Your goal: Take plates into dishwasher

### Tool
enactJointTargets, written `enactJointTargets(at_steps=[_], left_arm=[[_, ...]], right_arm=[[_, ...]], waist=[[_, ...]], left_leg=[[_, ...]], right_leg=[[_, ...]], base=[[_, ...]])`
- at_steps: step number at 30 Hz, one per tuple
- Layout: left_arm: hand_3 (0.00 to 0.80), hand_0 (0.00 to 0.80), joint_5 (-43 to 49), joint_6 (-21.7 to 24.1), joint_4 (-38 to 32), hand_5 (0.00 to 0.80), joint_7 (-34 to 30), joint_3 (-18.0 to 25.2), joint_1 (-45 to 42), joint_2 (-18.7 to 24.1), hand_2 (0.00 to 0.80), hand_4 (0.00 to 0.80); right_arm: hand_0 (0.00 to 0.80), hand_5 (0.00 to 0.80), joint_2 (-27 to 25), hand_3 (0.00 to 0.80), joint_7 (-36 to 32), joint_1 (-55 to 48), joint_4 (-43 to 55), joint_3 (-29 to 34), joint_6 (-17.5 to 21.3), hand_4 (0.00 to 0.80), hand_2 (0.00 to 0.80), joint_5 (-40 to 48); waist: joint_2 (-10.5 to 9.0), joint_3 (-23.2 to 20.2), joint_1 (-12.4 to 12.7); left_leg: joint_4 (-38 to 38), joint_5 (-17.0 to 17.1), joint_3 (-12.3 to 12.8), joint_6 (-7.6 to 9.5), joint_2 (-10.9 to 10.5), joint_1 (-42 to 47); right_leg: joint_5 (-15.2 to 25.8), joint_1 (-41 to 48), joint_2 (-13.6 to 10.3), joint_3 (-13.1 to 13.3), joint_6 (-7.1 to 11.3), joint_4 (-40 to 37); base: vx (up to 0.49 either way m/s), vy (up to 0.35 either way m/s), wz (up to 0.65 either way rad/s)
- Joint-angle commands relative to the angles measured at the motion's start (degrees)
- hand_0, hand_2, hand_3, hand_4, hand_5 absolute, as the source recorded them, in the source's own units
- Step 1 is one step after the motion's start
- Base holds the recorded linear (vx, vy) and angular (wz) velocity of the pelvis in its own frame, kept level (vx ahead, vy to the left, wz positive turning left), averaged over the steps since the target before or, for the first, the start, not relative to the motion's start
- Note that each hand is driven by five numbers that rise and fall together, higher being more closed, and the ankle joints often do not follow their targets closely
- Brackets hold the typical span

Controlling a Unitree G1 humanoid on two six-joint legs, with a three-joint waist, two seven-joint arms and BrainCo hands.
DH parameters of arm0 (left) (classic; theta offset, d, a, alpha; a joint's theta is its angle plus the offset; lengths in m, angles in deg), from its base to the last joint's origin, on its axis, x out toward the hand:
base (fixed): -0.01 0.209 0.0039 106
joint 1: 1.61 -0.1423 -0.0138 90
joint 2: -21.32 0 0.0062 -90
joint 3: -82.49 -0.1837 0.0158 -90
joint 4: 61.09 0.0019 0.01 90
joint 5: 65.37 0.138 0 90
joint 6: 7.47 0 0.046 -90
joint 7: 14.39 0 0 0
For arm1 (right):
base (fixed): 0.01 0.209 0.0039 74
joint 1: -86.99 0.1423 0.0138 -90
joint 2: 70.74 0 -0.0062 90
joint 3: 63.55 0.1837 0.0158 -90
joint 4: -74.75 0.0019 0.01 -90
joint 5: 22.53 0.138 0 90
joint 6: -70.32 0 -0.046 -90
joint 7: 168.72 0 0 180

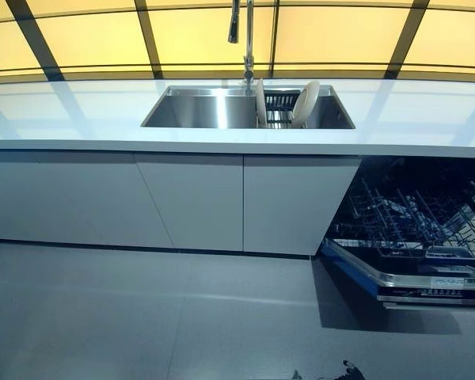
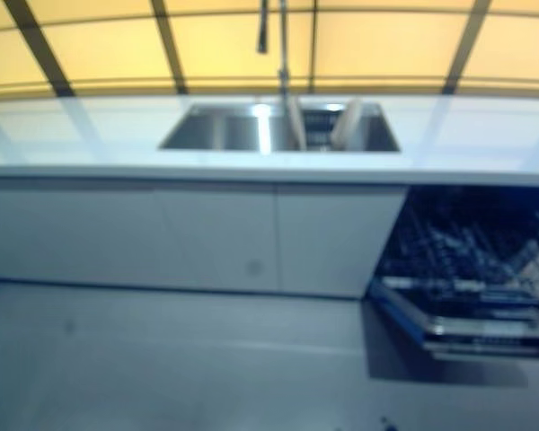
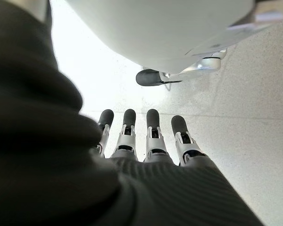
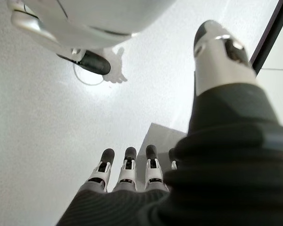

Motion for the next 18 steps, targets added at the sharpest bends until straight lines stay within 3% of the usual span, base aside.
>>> enactJointTargets(at_steps=[1, 9, 12, 18], left_arm=[[0.0, 0.0, 3.0, -1.5, 1.6, 0.0, -0.9, -1.7, 2.4, -0.7, 0.0, 0.0], [0.0, 0.0, 0.7, 0.5, 1.4, 0.0, -1.6, -1.7, 2.5, -1.0, 0.0, 0.0], [0.0, 0.0, 2.4, -1.7, 1.4, 0.0, -0.7, -1.8, 2.5, -0.8, 0.0, 0.0], [0.0, 0.0, 4.2, -1.8, 1.8, 0.0, 0.0, -2.1, 2.7, -0.9, 0.0, 0.0]], right_arm=[[0.0, 0.0, 0.9, 0.0, -0.3, 3.7, -0.5, -1.5, 0.4, 0.0, 0.0, 1.0], [0.0, 0.0, 0.6, 0.0, -2.4, 4.1, -1.4, -1.4, -1.5, 0.0, 0.0, 1.1], [0.0, 0.0, 0.6, 0.0, -3.6, 4.4, -2.0, -1.3, -3.3, 0.0, 0.0, 1.8], [0.0, 0.0, 1.0, 0.0, -4.5, 4.8, -3.3, -1.0, -6.4, 0.0, 0.0, 3.1]], waist=[[-1.45, 1.9, 1.1], [-1.13, 2.0, 1.0], [-1.03, 1.9, 1.0], [-0.96, 1.9, 1.1]], left_leg=[[-0.2, -4.0, 3.0, 9.44, -10.5, 1.2], [-0.2, -3.9, 3.2, 9.32, -10.4, 1.2], [-0.2, -3.9, 3.0, 9.3, -10.4, 1.3], [-0.2, -3.7, 2.9, 9.24, -10.4, 1.4]], right_leg=[[1.7, -4.6, 6.8, 0.1, -3.33, 2.9], [1.9, -4.8, 6.7, 0.2, -3.21, 2.9], [2.0, -4.6, 6.7, 0.2, -3.22, 2.8], [2.1, -4.3, 6.8, 0.4, -3.29, 2.6]], base=[[0.0, 0.0, 0.0], [0.0, 0.0, 0.0], [0.0, 0.0, 0.0], [0.0, 0.0, 0.0]])
